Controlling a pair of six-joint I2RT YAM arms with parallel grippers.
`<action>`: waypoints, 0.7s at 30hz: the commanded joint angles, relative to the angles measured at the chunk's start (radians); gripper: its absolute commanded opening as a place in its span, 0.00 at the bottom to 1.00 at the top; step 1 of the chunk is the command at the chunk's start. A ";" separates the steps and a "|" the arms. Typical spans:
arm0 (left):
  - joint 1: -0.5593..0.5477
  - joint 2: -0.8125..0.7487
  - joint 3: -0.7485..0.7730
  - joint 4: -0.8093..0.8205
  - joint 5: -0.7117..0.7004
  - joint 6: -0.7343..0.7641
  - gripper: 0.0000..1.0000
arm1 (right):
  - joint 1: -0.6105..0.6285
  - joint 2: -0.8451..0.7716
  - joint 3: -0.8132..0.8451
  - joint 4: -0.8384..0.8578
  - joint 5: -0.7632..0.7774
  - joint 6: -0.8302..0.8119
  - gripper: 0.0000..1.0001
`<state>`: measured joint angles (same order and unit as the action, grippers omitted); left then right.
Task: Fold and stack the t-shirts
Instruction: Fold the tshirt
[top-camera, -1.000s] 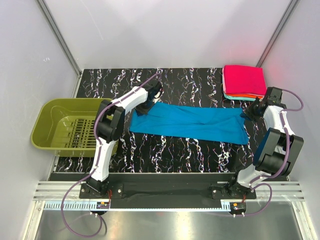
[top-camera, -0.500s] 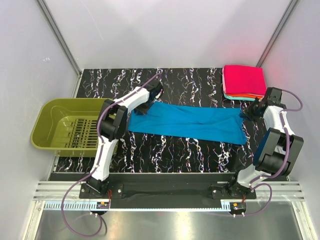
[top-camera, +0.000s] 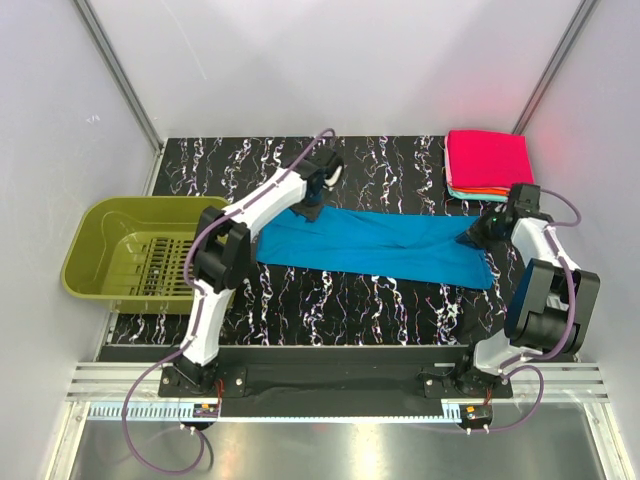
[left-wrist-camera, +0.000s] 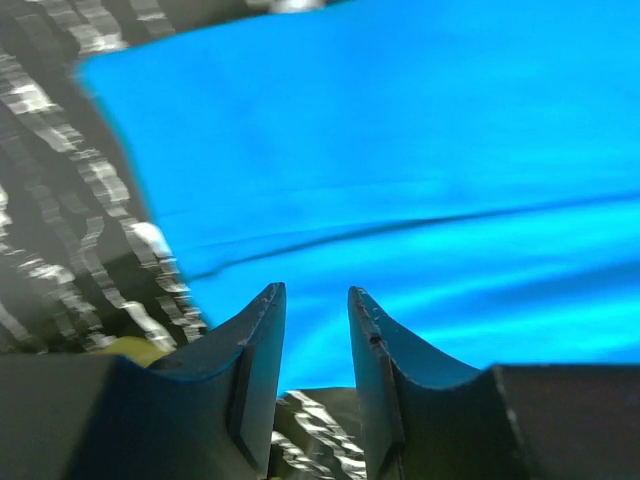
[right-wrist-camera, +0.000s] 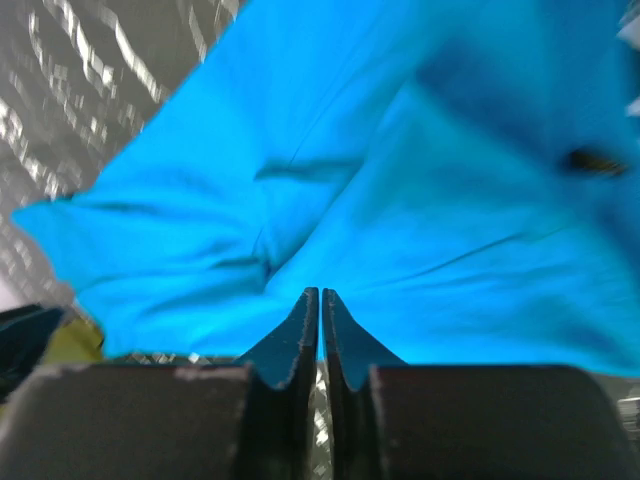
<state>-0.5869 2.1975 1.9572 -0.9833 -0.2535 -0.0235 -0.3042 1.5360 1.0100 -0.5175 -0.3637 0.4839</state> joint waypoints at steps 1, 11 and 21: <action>-0.053 -0.013 -0.014 0.003 0.086 -0.061 0.36 | 0.039 -0.060 -0.042 0.030 -0.066 0.083 0.09; -0.126 0.007 -0.145 0.002 0.112 -0.225 0.36 | 0.021 0.015 -0.171 0.105 -0.034 0.157 0.04; -0.209 -0.073 -0.414 0.011 0.048 -0.389 0.36 | -0.004 0.151 -0.042 -0.125 0.276 -0.091 0.04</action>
<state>-0.7506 2.1326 1.6211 -0.9417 -0.1989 -0.3408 -0.3088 1.6493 0.9157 -0.5556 -0.2321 0.5087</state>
